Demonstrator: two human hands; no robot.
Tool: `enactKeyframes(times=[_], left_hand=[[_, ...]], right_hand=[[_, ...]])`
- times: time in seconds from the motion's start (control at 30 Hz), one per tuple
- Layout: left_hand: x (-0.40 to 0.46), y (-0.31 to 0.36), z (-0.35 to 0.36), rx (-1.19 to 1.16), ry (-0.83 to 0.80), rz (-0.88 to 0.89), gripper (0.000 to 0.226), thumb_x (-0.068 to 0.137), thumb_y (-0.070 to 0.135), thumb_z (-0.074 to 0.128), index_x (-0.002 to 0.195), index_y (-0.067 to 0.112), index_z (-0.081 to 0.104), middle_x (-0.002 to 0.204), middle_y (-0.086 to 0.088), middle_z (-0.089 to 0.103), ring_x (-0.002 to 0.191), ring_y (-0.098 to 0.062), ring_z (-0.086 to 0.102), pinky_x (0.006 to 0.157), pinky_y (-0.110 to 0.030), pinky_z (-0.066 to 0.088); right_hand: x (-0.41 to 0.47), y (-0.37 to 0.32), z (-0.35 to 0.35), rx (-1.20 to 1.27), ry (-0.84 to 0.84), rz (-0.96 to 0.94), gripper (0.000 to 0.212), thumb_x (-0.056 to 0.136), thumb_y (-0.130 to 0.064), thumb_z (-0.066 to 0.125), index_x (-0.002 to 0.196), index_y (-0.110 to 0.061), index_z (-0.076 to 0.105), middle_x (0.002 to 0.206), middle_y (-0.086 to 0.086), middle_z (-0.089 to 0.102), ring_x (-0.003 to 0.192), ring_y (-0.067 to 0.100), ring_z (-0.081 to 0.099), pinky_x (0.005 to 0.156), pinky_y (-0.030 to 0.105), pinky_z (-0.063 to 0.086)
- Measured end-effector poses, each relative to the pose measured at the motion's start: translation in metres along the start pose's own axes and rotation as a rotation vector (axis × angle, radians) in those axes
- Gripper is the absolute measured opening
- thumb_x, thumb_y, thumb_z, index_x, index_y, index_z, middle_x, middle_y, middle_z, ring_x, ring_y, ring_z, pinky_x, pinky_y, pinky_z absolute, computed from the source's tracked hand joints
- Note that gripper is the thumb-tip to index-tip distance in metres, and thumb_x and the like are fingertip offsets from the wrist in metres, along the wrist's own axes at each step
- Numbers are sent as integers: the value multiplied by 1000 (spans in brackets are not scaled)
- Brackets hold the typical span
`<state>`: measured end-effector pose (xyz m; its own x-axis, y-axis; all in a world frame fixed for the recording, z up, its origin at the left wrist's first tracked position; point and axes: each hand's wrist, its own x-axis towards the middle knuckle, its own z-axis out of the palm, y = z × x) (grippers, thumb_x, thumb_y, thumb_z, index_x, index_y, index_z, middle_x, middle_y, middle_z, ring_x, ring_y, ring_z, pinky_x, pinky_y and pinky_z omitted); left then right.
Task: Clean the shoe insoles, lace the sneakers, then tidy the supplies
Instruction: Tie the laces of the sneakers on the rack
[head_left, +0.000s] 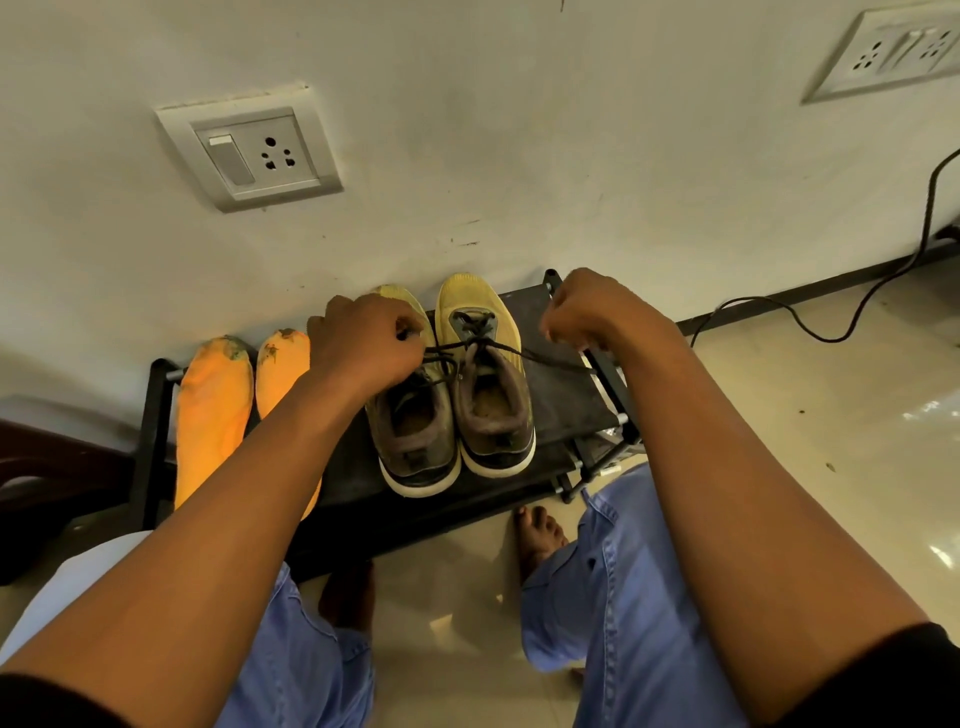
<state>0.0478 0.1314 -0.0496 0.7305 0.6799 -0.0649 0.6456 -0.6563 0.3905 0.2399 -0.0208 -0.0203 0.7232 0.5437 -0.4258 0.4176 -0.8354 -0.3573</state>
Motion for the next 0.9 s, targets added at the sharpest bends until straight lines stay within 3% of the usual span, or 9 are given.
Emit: enactKeyframes(times=[0.1, 0.27, 0.4, 0.6, 0.8, 0.9], left_hand=[[0, 11, 0, -233, -88, 89, 25, 91, 33, 67, 115, 37, 74, 120, 11, 72, 115, -18, 63, 100, -42, 50], [0, 25, 9, -232, -125, 143, 25, 92, 21, 72, 114, 30, 77, 117, 6, 74, 111, -16, 66, 95, -29, 50], [-1, 27, 11, -234, -75, 132, 18, 90, 22, 74, 105, 30, 79, 108, 7, 77, 104, -14, 67, 91, -31, 53], [-2, 26, 8, -203, -14, 92, 4, 86, 32, 76, 87, 36, 78, 98, 14, 75, 99, -11, 67, 91, -38, 53], [-3, 27, 4, -102, -25, 17, 10, 84, 37, 76, 75, 40, 72, 91, 19, 70, 102, -15, 64, 98, -51, 46], [-4, 29, 2, -81, -45, -10, 16, 85, 37, 76, 71, 41, 69, 83, 21, 64, 100, -16, 63, 98, -50, 46]], right_hand=[[-14, -13, -3, 114, -150, -112, 18, 84, -3, 67, 99, -11, 75, 88, 12, 73, 77, 22, 69, 53, 26, 42], [-19, -24, 5, -13, -198, -225, 13, 87, -11, 75, 100, -9, 76, 85, 9, 73, 67, 13, 68, 40, 17, 41], [-15, -25, 8, -39, -138, -240, 11, 85, -15, 77, 95, -9, 77, 71, 5, 70, 57, 11, 64, 46, 20, 42], [-14, -26, 6, 6, -115, -193, 10, 85, -17, 75, 92, -12, 78, 81, 4, 74, 71, 15, 70, 50, 21, 44], [-5, -24, 9, 2, -101, -75, 13, 83, -26, 78, 83, -14, 79, 81, 1, 77, 79, 15, 75, 83, 36, 59], [-5, -24, 8, -26, -78, -37, 14, 79, -26, 79, 71, -15, 76, 69, -1, 75, 73, 15, 75, 82, 35, 59]])
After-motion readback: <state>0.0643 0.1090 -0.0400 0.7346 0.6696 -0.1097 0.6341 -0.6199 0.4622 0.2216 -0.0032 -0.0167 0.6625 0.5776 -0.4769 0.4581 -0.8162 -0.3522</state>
